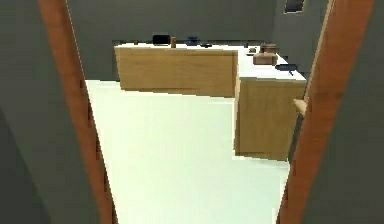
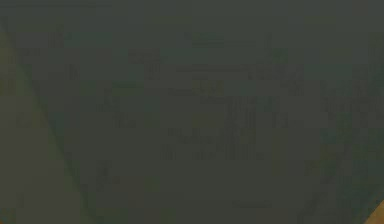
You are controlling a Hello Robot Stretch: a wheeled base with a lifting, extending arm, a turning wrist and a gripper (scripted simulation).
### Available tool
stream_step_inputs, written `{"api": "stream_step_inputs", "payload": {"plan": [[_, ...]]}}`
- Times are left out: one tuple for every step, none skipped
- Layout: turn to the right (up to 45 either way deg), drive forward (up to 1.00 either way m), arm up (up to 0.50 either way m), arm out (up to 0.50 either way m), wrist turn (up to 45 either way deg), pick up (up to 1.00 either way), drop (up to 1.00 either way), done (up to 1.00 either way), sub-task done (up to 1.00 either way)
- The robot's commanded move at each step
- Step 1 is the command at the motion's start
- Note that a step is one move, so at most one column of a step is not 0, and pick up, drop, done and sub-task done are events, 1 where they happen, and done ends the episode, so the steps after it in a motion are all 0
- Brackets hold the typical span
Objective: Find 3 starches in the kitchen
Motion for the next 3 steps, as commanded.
{"api": "stream_step_inputs", "payload": {"plan": [[6.0,0.0,0.0,0.0,0.0,0.0,0.0,0.0,0.0],[0.0,0.6,0.0,0.0,0.0,0.0,0.0,0.0,0.0],[3.0,0.0,0.0,0.0,0.0,0.0,0.0,0.0,0.0]]}}
